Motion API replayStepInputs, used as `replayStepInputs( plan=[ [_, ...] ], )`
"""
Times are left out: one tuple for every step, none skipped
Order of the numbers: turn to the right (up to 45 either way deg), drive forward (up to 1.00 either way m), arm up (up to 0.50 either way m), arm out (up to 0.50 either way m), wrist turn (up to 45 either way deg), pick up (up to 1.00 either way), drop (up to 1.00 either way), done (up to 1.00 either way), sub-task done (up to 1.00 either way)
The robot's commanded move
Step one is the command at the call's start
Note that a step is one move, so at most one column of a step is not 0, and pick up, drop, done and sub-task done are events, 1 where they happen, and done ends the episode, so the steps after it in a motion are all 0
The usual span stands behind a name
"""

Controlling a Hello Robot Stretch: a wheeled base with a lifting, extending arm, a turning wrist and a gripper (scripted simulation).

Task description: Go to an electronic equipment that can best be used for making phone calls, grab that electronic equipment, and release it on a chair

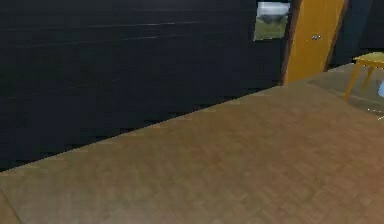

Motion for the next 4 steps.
replayStepInputs(
  plan=[
    [45.0, 0.00, 0.00, 0.00, 0.0, 0.00, 0.00, 0.00, 0.00],
    [9.0, 0.00, 0.00, 0.00, 0.0, 0.00, 0.00, 0.00, 0.00],
    [0.0, 0.25, 0.00, 0.00, 0.0, 0.00, 0.00, 0.00, 0.00],
    [-45.0, 0.00, 0.00, 0.00, 0.0, 0.00, 0.00, 0.00, 0.00]
  ],
)
